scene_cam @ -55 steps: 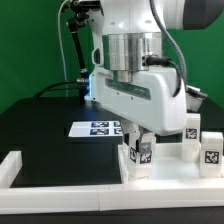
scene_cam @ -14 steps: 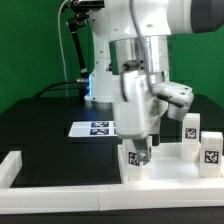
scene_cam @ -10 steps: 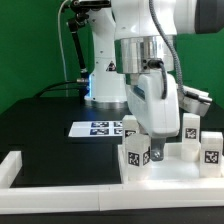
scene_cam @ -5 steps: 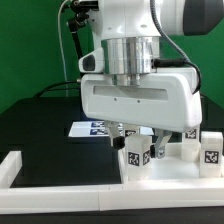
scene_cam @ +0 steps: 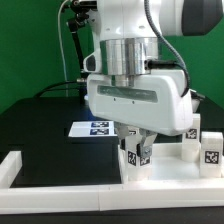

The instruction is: Assemble square table

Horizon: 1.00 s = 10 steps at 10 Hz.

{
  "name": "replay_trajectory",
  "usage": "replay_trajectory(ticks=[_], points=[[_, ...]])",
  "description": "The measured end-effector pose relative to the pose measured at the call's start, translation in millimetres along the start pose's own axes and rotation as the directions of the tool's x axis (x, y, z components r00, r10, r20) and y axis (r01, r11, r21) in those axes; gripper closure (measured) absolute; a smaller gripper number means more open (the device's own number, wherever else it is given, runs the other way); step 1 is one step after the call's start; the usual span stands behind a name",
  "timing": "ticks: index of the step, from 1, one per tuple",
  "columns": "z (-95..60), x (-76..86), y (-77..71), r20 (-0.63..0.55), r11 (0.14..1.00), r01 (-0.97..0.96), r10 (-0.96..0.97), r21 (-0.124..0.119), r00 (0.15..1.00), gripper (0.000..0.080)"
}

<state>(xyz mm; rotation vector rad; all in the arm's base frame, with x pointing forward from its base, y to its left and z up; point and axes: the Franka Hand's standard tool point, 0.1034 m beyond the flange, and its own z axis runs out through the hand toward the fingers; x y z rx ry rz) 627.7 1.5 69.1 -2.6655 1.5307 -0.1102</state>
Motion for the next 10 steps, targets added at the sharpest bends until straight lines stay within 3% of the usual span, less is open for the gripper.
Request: replay_trajectory(ticks=[1, 2, 5, 7, 10], points=[[-0.2, -0.6, 1.5, 0.009, 0.989, -0.146, 0.146, -0.011, 0.989, 0.0508], [-0.7, -1.4, 3.4, 0.022, 0.952, -0.305, 0.305, -0.036, 0.952, 0.0508], [0.1, -0.6, 3.0, 0.043, 0.723, -0.689, 0.691, -0.051, 0.722, 0.0509], [-0.3, -0.3, 3.2, 0.036, 0.609, -0.791, 0.794, -0.058, 0.607, 0.0509], [-0.3, -0.5, 4.4, 0.010, 0.595, -0.802, 0.803, -0.059, 0.595, 0.0488]])
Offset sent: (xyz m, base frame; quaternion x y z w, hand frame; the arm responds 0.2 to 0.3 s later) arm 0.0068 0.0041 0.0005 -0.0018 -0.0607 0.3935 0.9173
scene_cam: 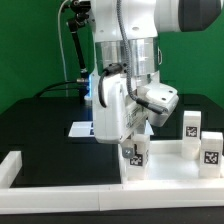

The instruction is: Assemble square table

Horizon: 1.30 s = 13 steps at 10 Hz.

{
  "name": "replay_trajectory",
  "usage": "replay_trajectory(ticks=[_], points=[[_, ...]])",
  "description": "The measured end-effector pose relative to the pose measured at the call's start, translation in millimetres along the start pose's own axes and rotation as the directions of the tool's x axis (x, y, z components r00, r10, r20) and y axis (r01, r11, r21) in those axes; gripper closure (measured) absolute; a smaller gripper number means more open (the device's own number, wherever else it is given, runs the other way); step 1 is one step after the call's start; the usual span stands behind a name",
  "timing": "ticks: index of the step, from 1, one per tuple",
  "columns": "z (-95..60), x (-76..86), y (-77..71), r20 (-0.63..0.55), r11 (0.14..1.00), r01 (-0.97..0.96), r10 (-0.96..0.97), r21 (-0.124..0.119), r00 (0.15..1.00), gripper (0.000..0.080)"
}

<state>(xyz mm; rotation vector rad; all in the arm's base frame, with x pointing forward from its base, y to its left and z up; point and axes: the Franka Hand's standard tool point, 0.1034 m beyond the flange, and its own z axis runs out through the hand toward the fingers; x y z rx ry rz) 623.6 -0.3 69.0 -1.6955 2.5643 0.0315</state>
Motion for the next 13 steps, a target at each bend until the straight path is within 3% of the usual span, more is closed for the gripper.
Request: replay_trajectory(ticks=[1, 2, 3, 5, 7, 13], points=[[0.3, -0.1, 0.1, 0.000, 1.000, 0.003, -0.003, 0.000, 1.000, 0.0488], [-1.0, -1.5, 0.9, 0.001, 1.000, 0.009, -0.009, 0.001, 1.000, 0.0311], [-9.7, -6.3, 6.4, 0.013, 1.000, 0.023, -0.023, 0.002, 1.000, 0.0185], [-30.7, -5.4, 17.2, 0.039, 0.999, 0.036, -0.036, 0.009, 0.999, 0.0161], [-58.2, -1.9, 14.7, 0.076, 0.999, 0.044, -0.046, 0.024, 0.996, 0.0150], [-51.0, -1.6, 16.8, 0.067, 0.999, 0.048, -0.049, 0.018, 0.997, 0.0150]])
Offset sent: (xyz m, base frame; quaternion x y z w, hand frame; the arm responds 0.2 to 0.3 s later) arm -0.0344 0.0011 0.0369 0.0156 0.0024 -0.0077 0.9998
